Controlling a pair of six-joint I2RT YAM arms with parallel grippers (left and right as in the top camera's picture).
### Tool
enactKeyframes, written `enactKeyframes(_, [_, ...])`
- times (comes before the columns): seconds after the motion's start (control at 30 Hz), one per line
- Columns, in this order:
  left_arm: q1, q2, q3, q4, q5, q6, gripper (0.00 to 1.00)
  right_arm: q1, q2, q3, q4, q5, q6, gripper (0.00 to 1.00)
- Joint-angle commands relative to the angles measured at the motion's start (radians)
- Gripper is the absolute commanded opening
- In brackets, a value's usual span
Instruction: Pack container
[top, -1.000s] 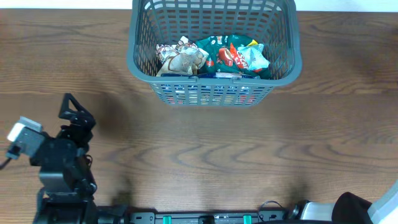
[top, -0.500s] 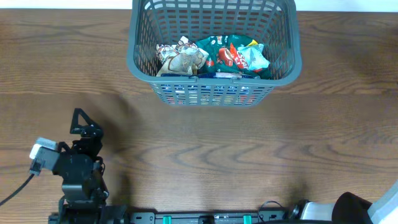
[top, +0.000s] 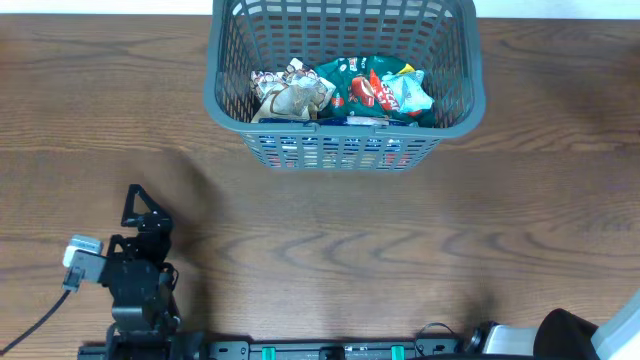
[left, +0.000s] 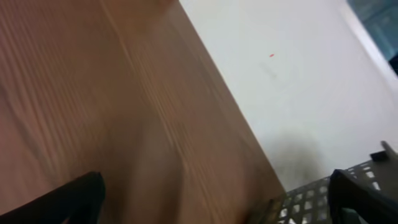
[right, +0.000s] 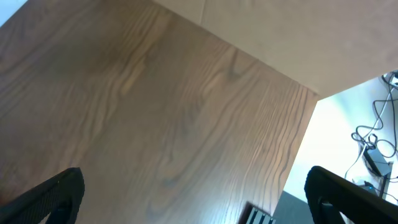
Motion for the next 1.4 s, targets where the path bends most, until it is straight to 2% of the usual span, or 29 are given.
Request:
enactKeyframes(0.0, [0.006, -0.035, -0.023, 0.007, 0.006, -0.014, 0.99, -0.007, -0.01, 0.0, -0.002, 0.011, 0.017, 0.99])
enactKeyframes(0.53, [0.006, -0.117, -0.148, 0.06, 0.055, -0.021, 0.99, -0.007, -0.01, 0.0, -0.002, 0.011, 0.017, 0.99])
enactKeyframes(1.0, [0.006, -0.133, -0.177, 0.058, 0.054, -0.014, 0.99, -0.007, -0.01, 0.0, -0.002, 0.011, 0.017, 0.99])
enactKeyframes(1.1, [0.005, -0.133, -0.187, 0.059, 0.074, 0.105, 0.99, -0.007, -0.01, 0.0, -0.001, 0.011, 0.017, 0.99])
enactKeyframes(1.17, [0.005, -0.134, -0.187, 0.06, 0.132, 0.269, 0.99, -0.007, -0.01, 0.0, -0.002, 0.011, 0.017, 0.99])
enactKeyframes(1.37, [0.005, -0.147, -0.187, 0.058, 0.252, 0.642, 0.99, -0.007, -0.01, 0.0, -0.002, 0.011, 0.017, 0.99])
